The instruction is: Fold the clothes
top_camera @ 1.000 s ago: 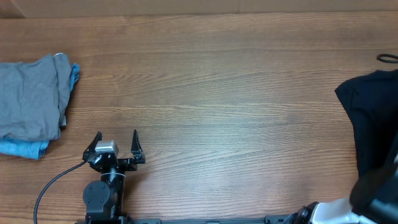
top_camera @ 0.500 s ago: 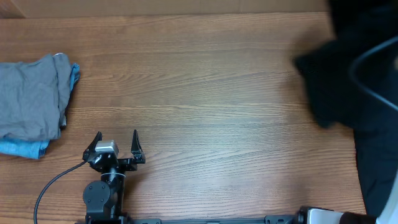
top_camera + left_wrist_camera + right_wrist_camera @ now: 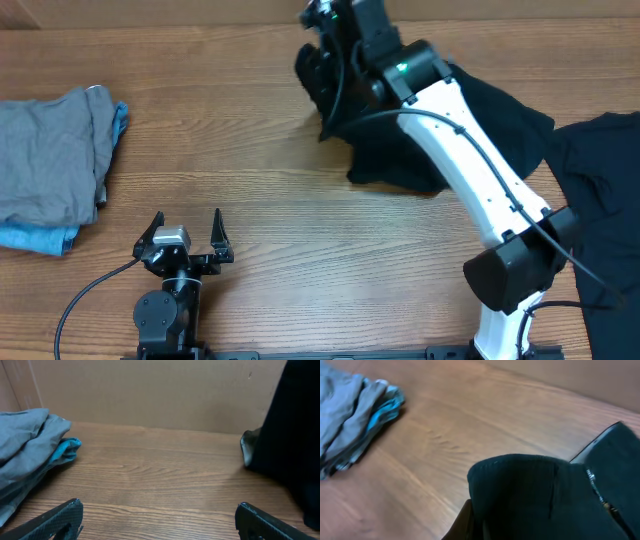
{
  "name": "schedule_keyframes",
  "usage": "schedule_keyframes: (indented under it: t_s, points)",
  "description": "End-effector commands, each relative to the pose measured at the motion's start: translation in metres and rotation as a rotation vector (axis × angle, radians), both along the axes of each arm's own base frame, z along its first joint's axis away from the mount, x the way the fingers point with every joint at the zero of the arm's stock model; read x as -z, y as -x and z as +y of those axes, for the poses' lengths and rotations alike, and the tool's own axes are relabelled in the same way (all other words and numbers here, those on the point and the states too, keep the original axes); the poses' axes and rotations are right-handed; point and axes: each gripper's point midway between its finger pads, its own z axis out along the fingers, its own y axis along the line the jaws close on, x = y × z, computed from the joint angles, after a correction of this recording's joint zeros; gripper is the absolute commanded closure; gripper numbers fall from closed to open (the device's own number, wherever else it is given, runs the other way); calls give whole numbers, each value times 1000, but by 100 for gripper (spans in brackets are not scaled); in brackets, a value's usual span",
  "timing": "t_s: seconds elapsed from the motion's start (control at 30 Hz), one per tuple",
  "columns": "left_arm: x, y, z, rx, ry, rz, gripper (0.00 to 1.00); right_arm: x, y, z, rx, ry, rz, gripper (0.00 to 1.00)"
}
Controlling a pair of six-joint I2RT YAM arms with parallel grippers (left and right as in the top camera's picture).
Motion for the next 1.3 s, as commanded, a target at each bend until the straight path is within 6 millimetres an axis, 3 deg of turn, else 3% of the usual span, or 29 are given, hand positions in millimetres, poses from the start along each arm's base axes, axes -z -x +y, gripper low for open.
schedule_keyframes:
  t_s: [0.0, 0.13, 0.27, 0.37, 0.43, 0.47, 0.5, 0.53, 0.63, 0.67, 0.73, 0.77, 0.87, 0.93, 1.0, 1.13, 1.27]
  points:
    - [0, 0, 0, 4, -22, -6, 0, -25, 32, 36, -182, -81, -17, 96]
    - [0, 0, 0, 4, -22, -6, 0, -21, 67, 62, -312, -96, 30, 96]
    - [0, 0, 0, 3, -22, -6, 0, -16, 79, 74, -344, -90, 42, 96]
    - [0, 0, 0, 3, -22, -6, 0, -1, 91, 91, -380, -73, 73, 96]
    - [0, 0, 0, 4, -22, -6, 0, 3, 94, 94, -381, -72, 88, 73]
    - [0, 0, 0, 4, -22, -6, 0, 2, 94, 95, -358, -87, 107, 42]
    - [0, 0, 0, 3, -22, -6, 0, 1, 94, 96, -352, -93, 110, 26]
    - [0, 0, 0, 4, -22, -6, 0, 1, 94, 96, -353, -93, 109, 18]
    - [0, 0, 0, 3, -22, -6, 0, -15, 94, 86, -336, -97, 83, 9]
    - [0, 0, 0, 4, -22, -6, 0, -26, 89, 72, -279, -86, 64, 5]
    - [0, 0, 0, 4, -22, -6, 0, -33, 72, 24, -28, -20, 81, 4]
    - [0, 0, 0, 4, -22, -6, 0, -25, 62, -29, 210, 51, 148, 5]
    - [0, 0, 0, 3, -22, -6, 0, -2, 60, -104, 437, 127, 310, 5]
    - [0, 0, 0, 3, -22, -6, 0, 7, 57, -158, 604, 134, 411, 12]
    - [0, 0, 0, 3, -22, -6, 0, 14, 57, -197, 728, 128, 479, 24]
    - [0, 0, 0, 4, -22, -6, 0, 33, 59, -245, 880, 125, 568, 28]
    - [0, 0, 0, 3, -22, -6, 0, 84, 78, -274, 1013, 144, 735, 31]
